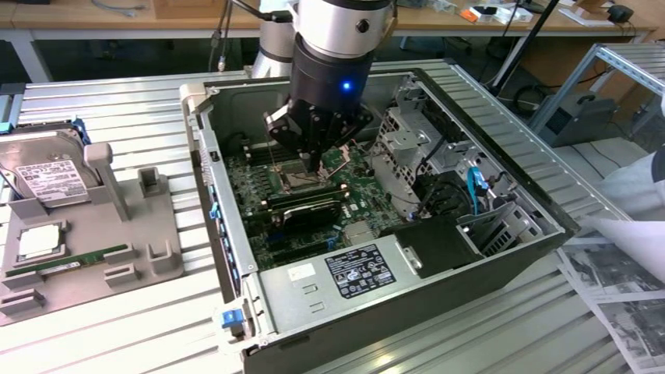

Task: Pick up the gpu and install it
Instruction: 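Press down on the gpu until it lock into place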

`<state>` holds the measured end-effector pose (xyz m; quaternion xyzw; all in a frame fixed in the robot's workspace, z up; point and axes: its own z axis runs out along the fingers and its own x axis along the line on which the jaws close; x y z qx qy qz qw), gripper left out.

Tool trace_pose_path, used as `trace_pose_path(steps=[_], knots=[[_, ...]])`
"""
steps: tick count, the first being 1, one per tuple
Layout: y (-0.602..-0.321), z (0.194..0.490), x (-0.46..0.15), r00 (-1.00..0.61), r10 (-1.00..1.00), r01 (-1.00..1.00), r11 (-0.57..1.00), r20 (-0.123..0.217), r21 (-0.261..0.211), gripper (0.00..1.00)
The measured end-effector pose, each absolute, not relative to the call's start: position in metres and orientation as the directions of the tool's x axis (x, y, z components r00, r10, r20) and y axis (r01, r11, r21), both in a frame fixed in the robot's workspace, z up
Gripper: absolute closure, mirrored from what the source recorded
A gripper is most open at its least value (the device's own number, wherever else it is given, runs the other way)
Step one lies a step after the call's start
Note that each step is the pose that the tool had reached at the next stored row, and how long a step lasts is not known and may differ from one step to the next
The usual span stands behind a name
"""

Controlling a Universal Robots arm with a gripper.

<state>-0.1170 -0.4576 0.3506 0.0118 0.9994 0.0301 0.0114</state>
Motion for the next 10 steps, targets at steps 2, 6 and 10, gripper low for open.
trace_pose_path(steps=[2, 6, 10], knots=[[-0.458, 0.351, -0.117, -0.999, 0.031, 0.03, 0.998, -0.022, 0.061, 0.89], [-0.458, 0.357, -0.117, -0.999, 0.031, 0.03, 0.998, -0.023, 0.061, 0.89], [-0.457, 0.369, -0.117, -0.999, 0.031, 0.029, 0.998, -0.024, 0.061, 0.89]])
